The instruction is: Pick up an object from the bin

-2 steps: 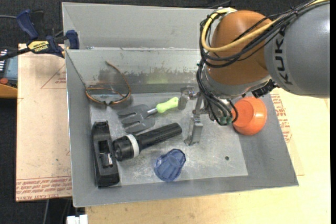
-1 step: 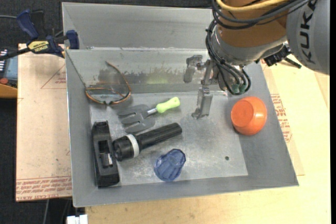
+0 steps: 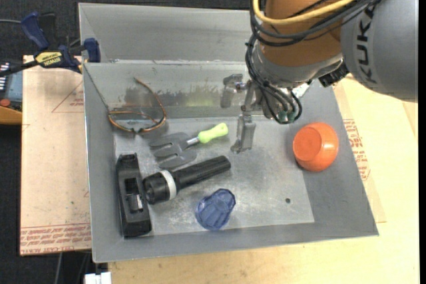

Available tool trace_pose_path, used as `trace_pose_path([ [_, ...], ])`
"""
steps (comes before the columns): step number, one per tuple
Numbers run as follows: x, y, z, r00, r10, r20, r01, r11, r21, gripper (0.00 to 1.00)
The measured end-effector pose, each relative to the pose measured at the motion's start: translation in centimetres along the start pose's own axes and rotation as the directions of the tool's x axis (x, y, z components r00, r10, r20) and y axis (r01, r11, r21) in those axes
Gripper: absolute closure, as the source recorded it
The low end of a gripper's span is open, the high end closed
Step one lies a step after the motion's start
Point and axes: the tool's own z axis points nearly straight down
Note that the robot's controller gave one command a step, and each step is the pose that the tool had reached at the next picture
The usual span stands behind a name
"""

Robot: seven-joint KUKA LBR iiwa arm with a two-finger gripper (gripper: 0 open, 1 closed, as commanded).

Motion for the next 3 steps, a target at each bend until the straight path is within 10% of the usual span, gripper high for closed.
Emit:
trace_pose_path([
  [1,0.5,-3.3,7.5,0.968,-0.25,-0.001,0.25,0.968,0.0,0.0],
  [2,0.5,-0.1,7.6,0.98,-0.198,0.0,0.198,0.98,0.001,0.0],
  [3,2.2,0.2,15.8,0.936,-0.352,0.0,0.352,0.936,0.0,0.0],
])
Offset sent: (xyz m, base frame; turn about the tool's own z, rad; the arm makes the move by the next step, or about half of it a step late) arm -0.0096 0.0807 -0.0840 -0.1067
